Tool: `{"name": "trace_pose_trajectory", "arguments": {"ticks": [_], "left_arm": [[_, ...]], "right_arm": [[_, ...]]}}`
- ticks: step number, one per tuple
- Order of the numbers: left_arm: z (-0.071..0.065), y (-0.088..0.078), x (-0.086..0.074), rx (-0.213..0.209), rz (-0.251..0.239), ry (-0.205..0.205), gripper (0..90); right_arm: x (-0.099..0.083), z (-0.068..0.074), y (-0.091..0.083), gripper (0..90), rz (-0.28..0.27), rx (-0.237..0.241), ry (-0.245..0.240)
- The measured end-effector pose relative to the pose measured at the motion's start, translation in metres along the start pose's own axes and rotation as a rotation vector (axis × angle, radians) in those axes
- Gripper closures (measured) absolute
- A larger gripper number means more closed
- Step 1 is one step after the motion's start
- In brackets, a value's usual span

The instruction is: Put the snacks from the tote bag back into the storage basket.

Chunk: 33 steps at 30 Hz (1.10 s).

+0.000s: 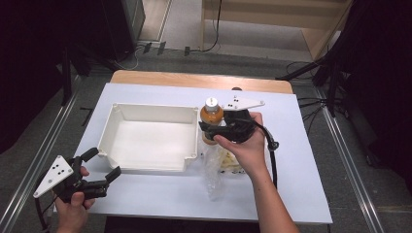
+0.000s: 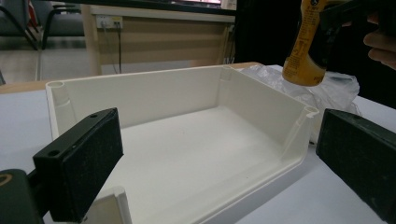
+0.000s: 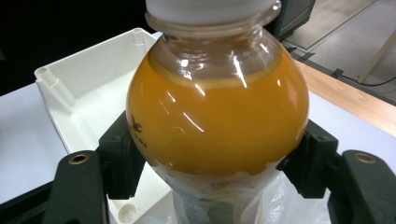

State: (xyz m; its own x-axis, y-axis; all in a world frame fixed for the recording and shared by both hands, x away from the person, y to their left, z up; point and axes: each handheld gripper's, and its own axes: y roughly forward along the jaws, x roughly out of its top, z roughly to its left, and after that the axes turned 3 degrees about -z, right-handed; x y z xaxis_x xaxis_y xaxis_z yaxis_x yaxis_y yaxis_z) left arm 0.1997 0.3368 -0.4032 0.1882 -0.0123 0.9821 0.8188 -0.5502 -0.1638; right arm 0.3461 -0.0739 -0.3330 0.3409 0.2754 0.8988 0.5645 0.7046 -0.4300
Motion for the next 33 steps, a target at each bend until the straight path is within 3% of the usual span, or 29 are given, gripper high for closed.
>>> {"name": "trace_pose_trajectory", "arguments": {"ticks": [33], "left_arm": [[-0.004,-0.001,0.001,0.004,-0.001,0.021,0.8]], "right_arm": [[0.010,0.011,0.021,32.3,0.010,0.023,-0.020]]}}
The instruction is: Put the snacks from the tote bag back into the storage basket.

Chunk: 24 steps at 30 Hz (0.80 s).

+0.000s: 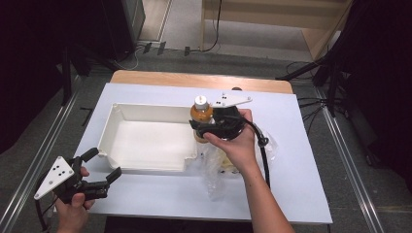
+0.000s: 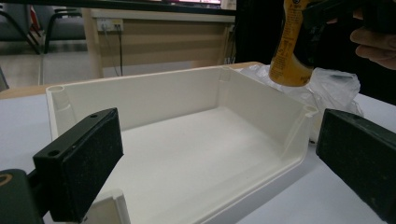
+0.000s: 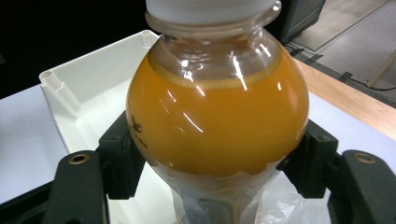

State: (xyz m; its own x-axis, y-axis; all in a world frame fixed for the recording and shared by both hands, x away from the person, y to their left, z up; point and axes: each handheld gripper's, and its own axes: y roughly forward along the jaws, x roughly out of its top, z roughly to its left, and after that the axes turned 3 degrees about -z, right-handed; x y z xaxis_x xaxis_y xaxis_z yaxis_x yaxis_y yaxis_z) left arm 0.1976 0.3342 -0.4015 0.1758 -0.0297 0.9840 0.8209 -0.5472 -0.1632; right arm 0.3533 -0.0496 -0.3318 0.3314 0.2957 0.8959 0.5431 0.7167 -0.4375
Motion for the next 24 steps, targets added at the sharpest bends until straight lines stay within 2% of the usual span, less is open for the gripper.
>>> {"name": "trace_pose_trajectory", "arguments": {"ticks": [24], "left_arm": [[0.001,-0.002,0.001,0.006,-0.013,-0.005,0.8]], "right_arm": [[0.010,0.010,0.013,32.3,-0.002,0.022,-0.008]]}}
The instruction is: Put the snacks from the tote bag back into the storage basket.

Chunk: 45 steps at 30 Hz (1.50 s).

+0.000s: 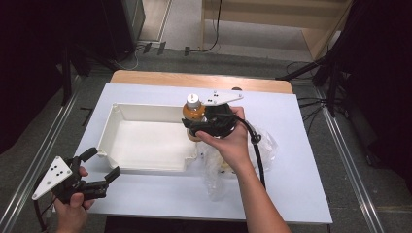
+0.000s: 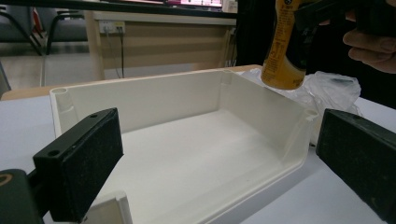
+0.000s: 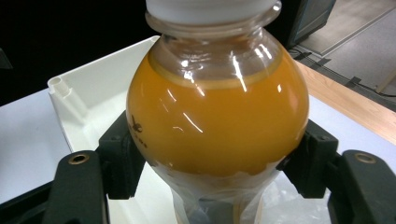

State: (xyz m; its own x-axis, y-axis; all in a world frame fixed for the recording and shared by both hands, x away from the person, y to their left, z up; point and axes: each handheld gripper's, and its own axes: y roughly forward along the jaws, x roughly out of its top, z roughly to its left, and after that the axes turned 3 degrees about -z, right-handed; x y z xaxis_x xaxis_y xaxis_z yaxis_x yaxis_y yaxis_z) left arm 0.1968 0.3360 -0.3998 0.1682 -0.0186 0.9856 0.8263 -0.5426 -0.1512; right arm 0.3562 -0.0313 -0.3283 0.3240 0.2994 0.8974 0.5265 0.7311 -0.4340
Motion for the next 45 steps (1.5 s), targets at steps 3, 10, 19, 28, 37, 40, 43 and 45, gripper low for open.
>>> {"name": "trace_pose_trajectory", "arguments": {"ticks": [3,10,19,28,37,40,43,45], "left_arm": [[0.000,0.000,0.000,-0.002,0.003,-0.002,0.8],[0.000,0.001,0.000,-0.004,0.004,0.000,0.8],[0.000,0.000,0.000,-0.004,0.004,-0.002,0.8],[0.000,0.000,0.000,-0.005,0.000,-0.004,0.9],[0.000,0.000,-0.001,-0.006,0.005,-0.001,0.8],[0.001,0.000,0.000,-0.007,0.004,-0.004,0.8],[0.001,0.000,-0.001,-0.006,0.005,-0.002,0.8],[0.001,-0.001,0.000,-0.005,0.003,-0.003,0.8]], "right_arm": [[0.000,0.001,0.003,32.3,0.001,0.004,-0.002],[0.000,0.003,0.008,32.3,0.005,0.012,-0.002],[0.001,0.005,0.014,32.3,0.009,0.017,-0.002],[0.004,0.009,0.021,32.2,0.009,0.026,-0.010],[0.002,0.011,0.028,32.2,0.026,0.029,-0.015],[0.002,0.013,0.030,32.2,0.025,0.033,-0.011],[0.002,0.014,0.032,32.2,0.026,0.036,-0.013],[0.001,0.015,0.034,32.2,0.029,0.034,-0.012]]}}
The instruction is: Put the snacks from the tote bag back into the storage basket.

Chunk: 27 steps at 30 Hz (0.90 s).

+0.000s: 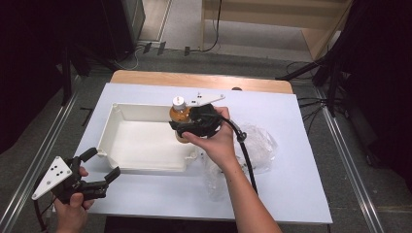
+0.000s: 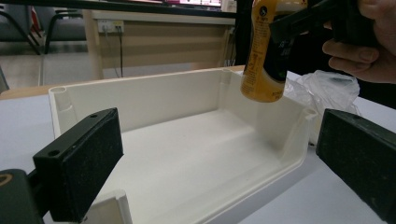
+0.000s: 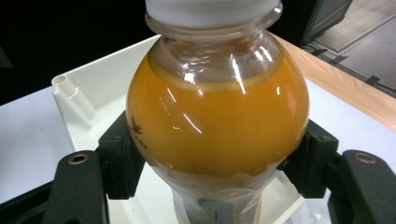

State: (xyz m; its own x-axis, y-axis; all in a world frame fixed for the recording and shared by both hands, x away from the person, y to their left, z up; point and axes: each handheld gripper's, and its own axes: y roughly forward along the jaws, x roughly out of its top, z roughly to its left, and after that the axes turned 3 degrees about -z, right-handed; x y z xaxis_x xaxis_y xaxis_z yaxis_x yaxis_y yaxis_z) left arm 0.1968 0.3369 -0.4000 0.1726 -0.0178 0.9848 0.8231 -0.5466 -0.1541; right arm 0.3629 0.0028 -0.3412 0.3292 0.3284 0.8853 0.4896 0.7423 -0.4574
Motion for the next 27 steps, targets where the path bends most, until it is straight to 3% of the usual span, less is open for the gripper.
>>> {"name": "trace_pose_trajectory", "arguments": {"ticks": [27], "left_arm": [[-0.001,0.002,0.000,-0.004,0.003,-0.001,0.8]], "right_arm": [[-0.012,0.004,0.014,32.1,0.026,0.018,-0.005]]}}
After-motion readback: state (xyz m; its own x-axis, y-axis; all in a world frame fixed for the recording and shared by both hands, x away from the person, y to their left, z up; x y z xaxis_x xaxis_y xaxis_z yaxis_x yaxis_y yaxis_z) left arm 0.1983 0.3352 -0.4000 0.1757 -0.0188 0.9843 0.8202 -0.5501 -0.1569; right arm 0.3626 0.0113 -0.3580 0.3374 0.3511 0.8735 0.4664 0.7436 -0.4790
